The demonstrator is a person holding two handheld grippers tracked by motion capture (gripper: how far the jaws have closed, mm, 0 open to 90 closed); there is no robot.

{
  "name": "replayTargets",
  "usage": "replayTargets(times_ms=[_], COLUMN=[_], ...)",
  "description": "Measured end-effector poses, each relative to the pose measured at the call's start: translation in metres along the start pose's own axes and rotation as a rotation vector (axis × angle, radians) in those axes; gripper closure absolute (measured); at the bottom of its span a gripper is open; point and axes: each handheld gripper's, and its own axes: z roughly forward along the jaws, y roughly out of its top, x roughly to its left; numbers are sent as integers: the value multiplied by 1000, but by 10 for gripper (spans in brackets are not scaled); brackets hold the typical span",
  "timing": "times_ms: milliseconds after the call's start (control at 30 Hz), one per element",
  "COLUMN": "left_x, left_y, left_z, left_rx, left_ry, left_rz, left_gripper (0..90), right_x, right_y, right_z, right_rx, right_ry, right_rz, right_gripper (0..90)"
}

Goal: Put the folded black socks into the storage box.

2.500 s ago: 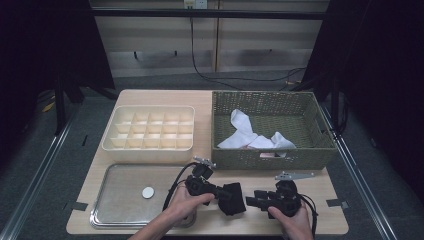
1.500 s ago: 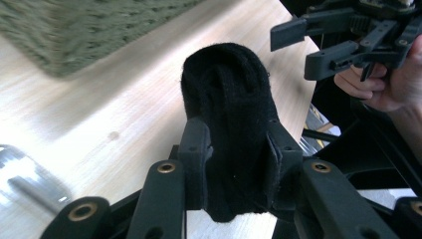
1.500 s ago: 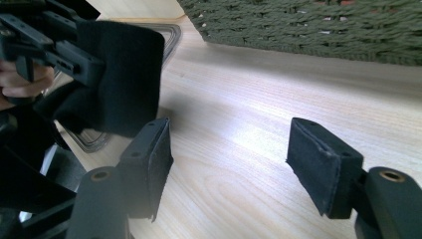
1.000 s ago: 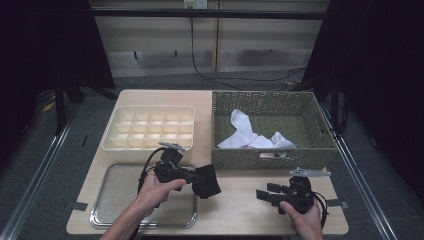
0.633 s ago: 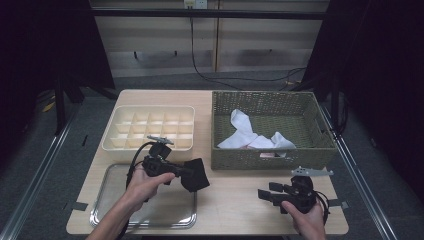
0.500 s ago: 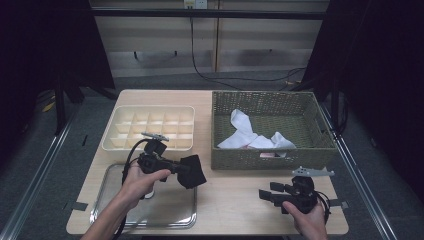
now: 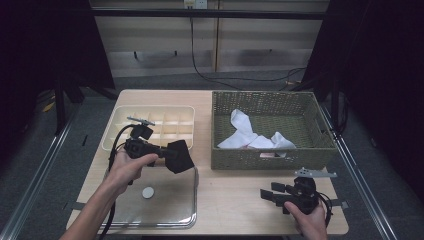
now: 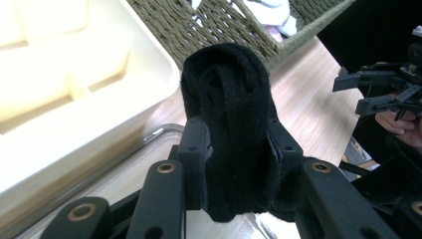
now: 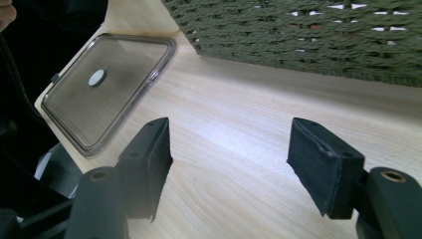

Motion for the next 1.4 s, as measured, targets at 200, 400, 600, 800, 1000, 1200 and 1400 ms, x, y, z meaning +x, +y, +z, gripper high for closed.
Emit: replayTargets(times_ms=[200,400,600,800,1000,1200,1400], left_x=[10,14,17,20,21,20,21], left_y=[11,21,33,43,53,63,73], left_z=[-6,-14,-20,-22,-22,-17,-11], left_rx=[-9,-14,-7,-2,20,68,96], left_ry=[30,54,91,124,161,206,236], left_rz=[-25,-26,-26,-50,-44,-31,-27], left_gripper=[671,671,671,671,672,672,673], right_x=[0,-2,-2,-3,-3,-3,-2], right_y=[0,-1,-1,-1,-1,-1,-1], right_z=[1,2,2,4,4,5,5], right_rx=[-1,3,7,9,10,15,21], right_ry=[-1,-4,-5,-2,-3,0,4], right_rz=[0,6,8,5,7,8,-1], right_gripper=[333,333,333,331,331,329,325])
